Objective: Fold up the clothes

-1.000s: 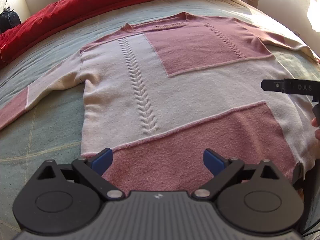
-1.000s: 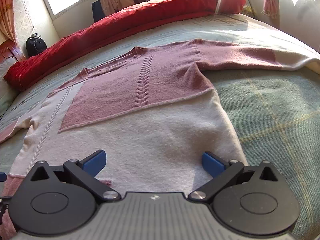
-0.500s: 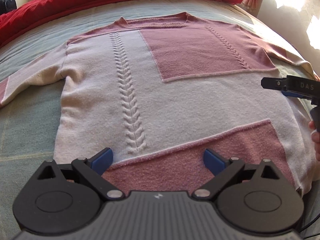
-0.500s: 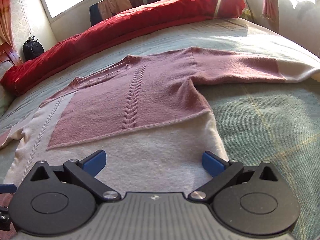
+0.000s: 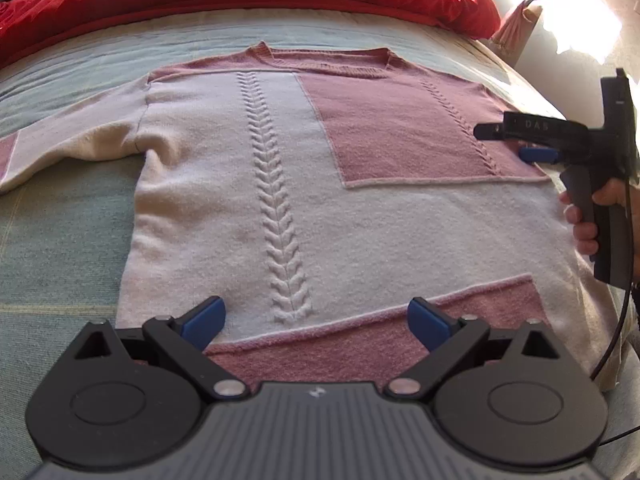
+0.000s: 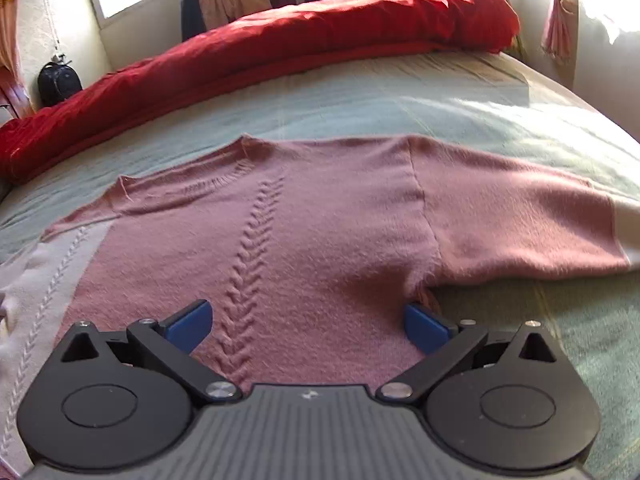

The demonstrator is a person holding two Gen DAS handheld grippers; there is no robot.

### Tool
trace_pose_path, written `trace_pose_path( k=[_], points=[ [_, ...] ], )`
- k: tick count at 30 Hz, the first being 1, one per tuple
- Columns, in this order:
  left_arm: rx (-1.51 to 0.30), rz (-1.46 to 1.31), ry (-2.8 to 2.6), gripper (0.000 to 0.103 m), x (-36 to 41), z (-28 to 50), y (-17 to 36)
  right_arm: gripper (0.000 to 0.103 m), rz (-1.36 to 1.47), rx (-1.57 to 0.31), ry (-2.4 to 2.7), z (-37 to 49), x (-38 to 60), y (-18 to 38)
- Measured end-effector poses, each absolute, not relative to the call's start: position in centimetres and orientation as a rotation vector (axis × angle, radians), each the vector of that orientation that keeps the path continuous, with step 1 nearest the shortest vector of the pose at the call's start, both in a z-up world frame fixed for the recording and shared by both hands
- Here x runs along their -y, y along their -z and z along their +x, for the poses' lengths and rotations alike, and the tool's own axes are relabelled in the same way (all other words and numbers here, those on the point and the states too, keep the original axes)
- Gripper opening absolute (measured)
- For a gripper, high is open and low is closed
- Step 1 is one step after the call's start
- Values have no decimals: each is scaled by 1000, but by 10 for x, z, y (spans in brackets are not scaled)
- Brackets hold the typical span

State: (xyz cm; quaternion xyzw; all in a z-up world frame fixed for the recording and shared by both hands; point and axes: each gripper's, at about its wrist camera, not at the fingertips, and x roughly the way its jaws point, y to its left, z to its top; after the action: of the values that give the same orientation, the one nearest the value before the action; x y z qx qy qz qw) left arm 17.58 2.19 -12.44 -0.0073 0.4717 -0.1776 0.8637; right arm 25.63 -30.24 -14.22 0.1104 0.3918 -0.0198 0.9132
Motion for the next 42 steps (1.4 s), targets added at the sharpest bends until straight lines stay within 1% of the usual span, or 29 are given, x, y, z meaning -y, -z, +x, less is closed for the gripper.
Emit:
trace_pose_path(
  k=[5, 9, 13, 16, 20, 24, 26, 28, 29, 32, 34, 38, 40, 42],
  points=[
    [-902, -15, 375, 97, -30, 210, 112, 103, 141, -803, 26, 231, 287, 144],
    [-840, -13, 349, 97, -32, 252, 120, 103, 119, -795, 41, 226, 281, 148],
    [-901, -54, 281, 97, -45, 272, 145, 103, 107, -790, 54, 226, 278, 148],
    [-889, -63, 303, 97, -58, 254, 148, 103, 94, -778, 49, 225, 278, 150],
    [-872, -46, 332, 97, -61, 232, 133, 103, 77, -754, 57, 222, 274, 154],
    [-846, -48, 374, 97, -52, 237, 130, 103, 56, -735, 70, 220, 271, 157],
    [-882, -73, 345, 97, -52, 247, 140, 103, 54, -735, 70, 220, 271, 157],
    [-938, -108, 315, 97, -58, 251, 150, 103, 56, -749, 66, 221, 271, 155],
    [-937, -113, 316, 97, -60, 248, 150, 103, 54, -769, 64, 222, 271, 154],
    [-983, -134, 346, 97, -69, 235, 139, 103, 48, -858, 50, 230, 271, 146],
    [-965, -121, 360, 97, -76, 235, 126, 103, 43, -925, 30, 236, 272, 140],
    [-853, -71, 286, 98, -101, 272, 102, 103, 133, -977, -1, 235, 277, 125],
    [-826, -83, 220, 97, -115, 298, 108, 103, 221, -989, -21, 232, 281, 118],
    [-867, -150, 203, 97, -128, 317, 124, 103, 271, -995, -33, 229, 281, 113]
  ],
)
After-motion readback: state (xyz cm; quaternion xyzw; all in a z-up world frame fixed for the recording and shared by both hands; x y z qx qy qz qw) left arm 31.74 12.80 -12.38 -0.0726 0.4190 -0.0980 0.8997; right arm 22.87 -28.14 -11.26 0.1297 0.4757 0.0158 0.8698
